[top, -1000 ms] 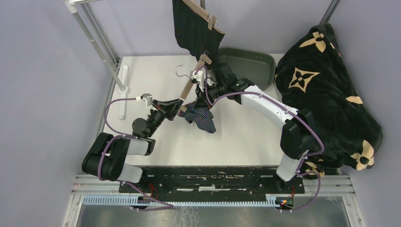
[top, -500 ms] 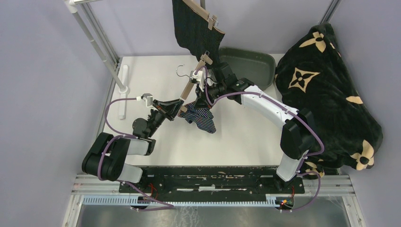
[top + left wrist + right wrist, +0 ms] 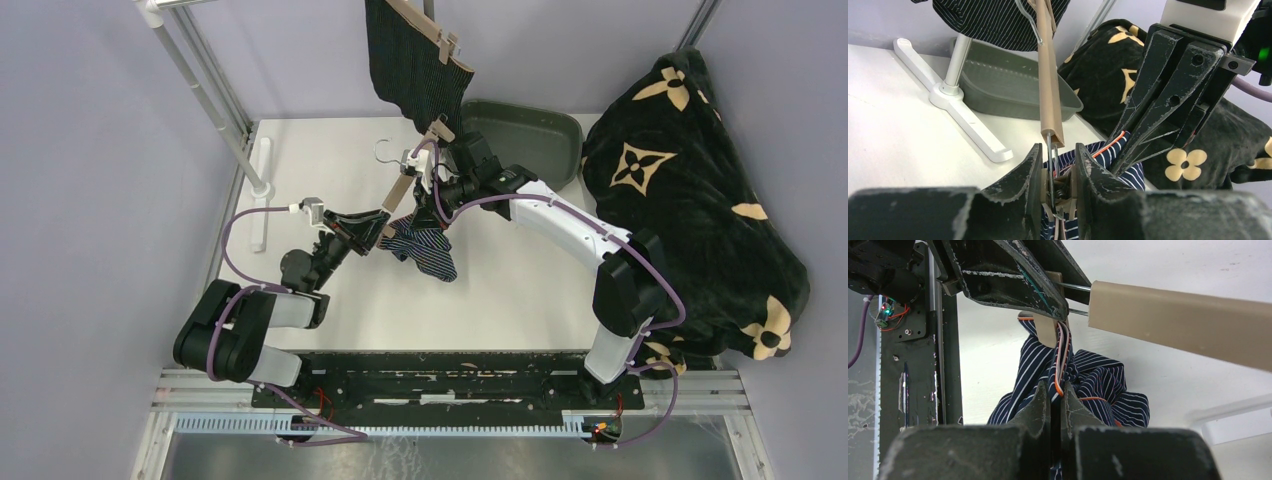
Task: Clip the underwear to the hanger
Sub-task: Clamp the underwear onto the hanger.
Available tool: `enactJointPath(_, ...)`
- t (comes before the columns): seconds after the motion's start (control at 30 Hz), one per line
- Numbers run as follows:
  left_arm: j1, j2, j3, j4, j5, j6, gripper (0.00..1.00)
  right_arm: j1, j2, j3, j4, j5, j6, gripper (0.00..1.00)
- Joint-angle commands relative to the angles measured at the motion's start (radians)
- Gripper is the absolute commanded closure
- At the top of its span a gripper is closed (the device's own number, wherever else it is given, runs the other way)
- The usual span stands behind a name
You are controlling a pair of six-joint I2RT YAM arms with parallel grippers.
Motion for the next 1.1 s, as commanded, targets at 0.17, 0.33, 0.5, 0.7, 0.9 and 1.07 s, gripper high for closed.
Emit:
enactJointPath(0.17,-0.009,0.002,0.023,0.203,0.000,0.001,0.63,-0.001,-0.044,0.029,0.029,-0.032,-0.012,0.99)
enactJointPath(0.33,-0.012,0.008,0.021,0.204,-0.005,0.002,0.62,-0.001,-0.046,0.019,0.031,-0.028,-0.012,0.99)
enactJointPath(0.5,-0.010,0.013,0.008,0.204,-0.012,0.004,0.62,-0.001,-0.047,0.001,0.027,-0.025,-0.012,0.99)
enactJointPath(0.7,-0.011,0.024,-0.040,0.204,-0.050,0.008,0.61,0.000,-0.041,-0.075,0.032,-0.009,0.018,0.99)
enactJointPath(0.9,-0.013,0.046,-0.111,0.204,-0.124,0.014,0.62,-0.002,-0.021,-0.169,0.082,0.078,0.112,0.99)
enactJointPath(1.07,-0.018,0.075,-0.140,0.204,-0.168,-0.019,0.63,-0.002,0.026,-0.192,0.149,0.160,0.220,0.99)
